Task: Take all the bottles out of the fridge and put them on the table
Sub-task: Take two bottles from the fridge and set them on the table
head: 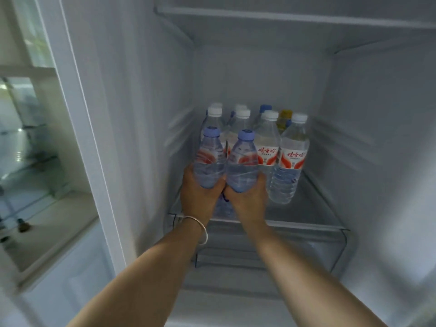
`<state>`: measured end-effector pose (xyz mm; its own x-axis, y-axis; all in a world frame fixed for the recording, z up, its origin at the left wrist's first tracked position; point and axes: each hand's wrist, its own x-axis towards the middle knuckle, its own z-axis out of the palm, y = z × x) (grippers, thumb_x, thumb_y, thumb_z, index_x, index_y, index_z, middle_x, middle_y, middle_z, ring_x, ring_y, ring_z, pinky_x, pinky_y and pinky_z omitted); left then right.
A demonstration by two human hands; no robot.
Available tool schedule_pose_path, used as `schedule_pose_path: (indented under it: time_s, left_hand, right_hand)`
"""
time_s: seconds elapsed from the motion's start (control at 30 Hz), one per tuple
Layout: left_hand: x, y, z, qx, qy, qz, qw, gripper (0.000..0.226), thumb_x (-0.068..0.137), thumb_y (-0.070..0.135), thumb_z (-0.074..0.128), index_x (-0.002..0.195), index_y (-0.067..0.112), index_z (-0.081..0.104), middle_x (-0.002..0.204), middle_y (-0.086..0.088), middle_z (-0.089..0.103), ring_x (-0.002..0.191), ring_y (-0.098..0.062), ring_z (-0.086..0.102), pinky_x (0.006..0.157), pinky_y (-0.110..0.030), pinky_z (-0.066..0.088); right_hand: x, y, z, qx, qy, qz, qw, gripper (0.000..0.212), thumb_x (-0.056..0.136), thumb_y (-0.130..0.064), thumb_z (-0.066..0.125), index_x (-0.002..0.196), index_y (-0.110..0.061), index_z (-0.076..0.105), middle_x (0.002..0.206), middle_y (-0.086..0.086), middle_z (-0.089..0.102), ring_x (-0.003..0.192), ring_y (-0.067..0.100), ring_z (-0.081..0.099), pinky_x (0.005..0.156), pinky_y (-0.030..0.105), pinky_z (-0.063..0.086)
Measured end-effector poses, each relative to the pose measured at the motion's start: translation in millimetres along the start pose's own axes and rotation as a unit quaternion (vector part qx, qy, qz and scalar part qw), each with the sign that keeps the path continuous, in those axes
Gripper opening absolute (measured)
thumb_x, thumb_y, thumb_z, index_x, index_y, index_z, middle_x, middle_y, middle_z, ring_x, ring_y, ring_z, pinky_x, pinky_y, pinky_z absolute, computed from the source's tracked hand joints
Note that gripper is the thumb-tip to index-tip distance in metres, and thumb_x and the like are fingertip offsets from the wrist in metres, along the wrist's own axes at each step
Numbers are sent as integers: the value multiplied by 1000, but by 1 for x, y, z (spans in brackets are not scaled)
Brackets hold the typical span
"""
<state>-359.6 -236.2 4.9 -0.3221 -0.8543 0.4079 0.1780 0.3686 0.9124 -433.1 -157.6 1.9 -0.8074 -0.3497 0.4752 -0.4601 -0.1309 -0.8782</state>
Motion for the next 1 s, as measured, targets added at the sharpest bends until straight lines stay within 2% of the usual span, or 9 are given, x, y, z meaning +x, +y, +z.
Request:
schedule_pose_path:
  time_s: [0.1,0.23,0.37,0.43,0.5,0.57,0.7,0.87,1.0]
  left_hand:
    - [1,2,-4,-4,2,-13,1000,64,53,62,80,100,26,56,92,-2,70,83,-24,69,70,-47,58]
    - [-11,34,-19,-2,20,24,1000,56,60,36,84,102,25,49,90,12,64,87,-10,65,72,-14,52]
    - [-48,75,-46,-23,-6,72,997,48,65,24,83,97,33,48,84,20,62,72,16,59,63,0,43]
    - [-79,89,-63,-35,-36,80,996,51,61,33,80,102,25,51,85,13,66,74,12,62,66,-5,46]
    - [-115,97,-79,-54,-74,72,993,59,60,37,75,111,20,51,91,7,69,80,-1,66,69,-9,49]
    - [-153,102,-91,-62,-118,67,989,64,59,42,74,114,23,50,95,6,70,85,-5,66,75,-12,49]
    - [-238,114,-102,-72,-198,43,977,62,61,41,78,115,23,51,95,6,69,87,-9,66,78,-20,50]
    - [-353,142,-90,-108,-291,34,950,58,65,38,82,111,20,52,90,11,63,87,-11,62,74,-14,45]
    - [-453,174,-76,-145,-373,37,916,69,54,60,73,111,28,50,91,18,63,88,-4,63,76,-15,47]
  right_hand:
    - [-5,-11,1,-5,4,-5,1000,69,58,-23,85,114,-13,47,99,-6,60,88,8,61,70,9,44]
    - [-20,-48,-8,-2,29,-50,998,70,57,-34,82,116,-22,48,110,-8,61,101,6,60,87,22,48]
    - [-61,-86,-27,-35,102,-95,990,68,53,-50,78,109,-24,50,102,-7,65,93,8,63,81,23,51]
    - [-97,-101,-39,-32,136,-88,986,73,51,-54,79,108,-18,53,98,-9,66,89,2,63,79,17,48]
    - [-138,-113,-56,-34,166,-68,983,69,53,-42,86,108,-17,53,92,-17,63,84,-13,59,74,6,43]
    - [-183,-122,-78,-63,201,-51,976,62,57,-34,87,106,-19,53,87,-20,60,79,-13,57,68,-1,38]
    - [-274,-141,-130,-117,268,7,956,64,59,-38,85,110,-17,52,90,-10,62,84,11,63,74,18,47]
    - [-370,-168,-217,-183,348,37,919,67,59,-38,85,113,-18,50,89,-12,57,82,10,58,77,24,49]
    - [-444,-185,-297,-203,417,71,883,69,60,-39,84,116,-20,49,94,-9,59,85,11,58,77,23,46]
